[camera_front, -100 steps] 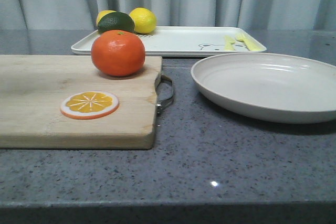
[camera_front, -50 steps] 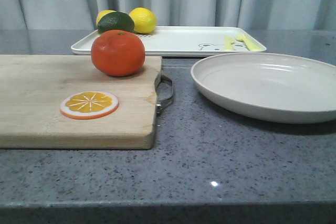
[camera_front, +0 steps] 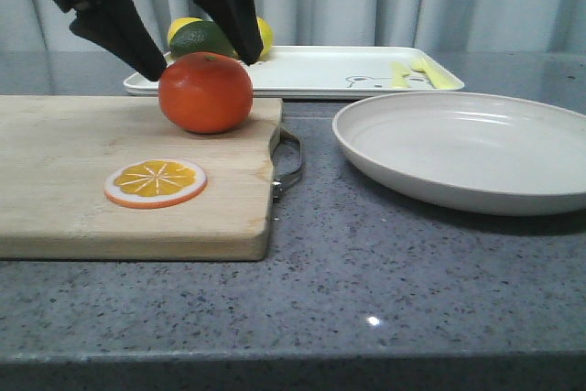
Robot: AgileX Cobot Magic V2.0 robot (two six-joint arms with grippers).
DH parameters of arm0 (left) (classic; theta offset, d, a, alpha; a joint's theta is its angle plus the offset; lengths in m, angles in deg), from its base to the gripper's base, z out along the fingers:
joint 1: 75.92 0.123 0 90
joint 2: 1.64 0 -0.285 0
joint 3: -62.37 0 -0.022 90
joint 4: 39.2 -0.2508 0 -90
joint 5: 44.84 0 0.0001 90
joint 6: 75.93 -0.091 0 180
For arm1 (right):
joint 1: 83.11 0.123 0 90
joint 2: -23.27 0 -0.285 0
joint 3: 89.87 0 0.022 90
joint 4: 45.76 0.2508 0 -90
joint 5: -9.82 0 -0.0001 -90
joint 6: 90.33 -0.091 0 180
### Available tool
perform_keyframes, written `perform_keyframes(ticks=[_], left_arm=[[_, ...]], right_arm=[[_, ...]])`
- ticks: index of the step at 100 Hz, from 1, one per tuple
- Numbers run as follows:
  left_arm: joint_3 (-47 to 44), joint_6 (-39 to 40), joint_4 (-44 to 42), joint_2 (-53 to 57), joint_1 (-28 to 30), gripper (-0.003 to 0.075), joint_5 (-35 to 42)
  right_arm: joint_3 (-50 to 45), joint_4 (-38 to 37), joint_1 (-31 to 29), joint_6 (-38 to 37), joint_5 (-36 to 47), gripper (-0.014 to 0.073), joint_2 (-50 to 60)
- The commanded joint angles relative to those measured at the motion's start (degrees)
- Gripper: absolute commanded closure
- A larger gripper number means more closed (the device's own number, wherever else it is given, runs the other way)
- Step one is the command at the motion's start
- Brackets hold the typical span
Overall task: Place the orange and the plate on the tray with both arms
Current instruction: 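Grasp the orange on the cutting board with the left gripper, then lower the orange onto the white plate and open the left gripper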
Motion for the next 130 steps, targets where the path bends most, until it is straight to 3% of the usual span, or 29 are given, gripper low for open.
perform_keyframes(ticks=[1, 27, 53, 67, 130], left_arm=[[1.99, -0.18, 1.53, 1.43, -0.44, 0.0052, 1.70], [1.99, -0.18, 1.53, -0.59, -0.44, 0.0101, -0.23], [2.14, -0.18, 1.53, -0.59, -0.44, 0.0327, -0.32], [3.97, -0.18, 1.93, -0.59, -0.59, 0.0409, -1.37], [17.17, -2.81, 2.55, -5.88, -17.20, 0.0417, 0.73]], right_arm=[[1.94, -0.46, -0.33, 0.24, 4.62, 0.0661, -0.60], [1.94, -0.46, -0.33, 0.24, 4.62, 0.0661, -0.60], [1.94, -0.46, -0.33, 0.24, 4.62, 0.0661, -0.60], [1.94, -0.46, -0.33, 0.24, 4.62, 0.0661, -0.60], [1.94, -0.46, -0.33, 0.24, 4.62, 0.0661, -0.60]])
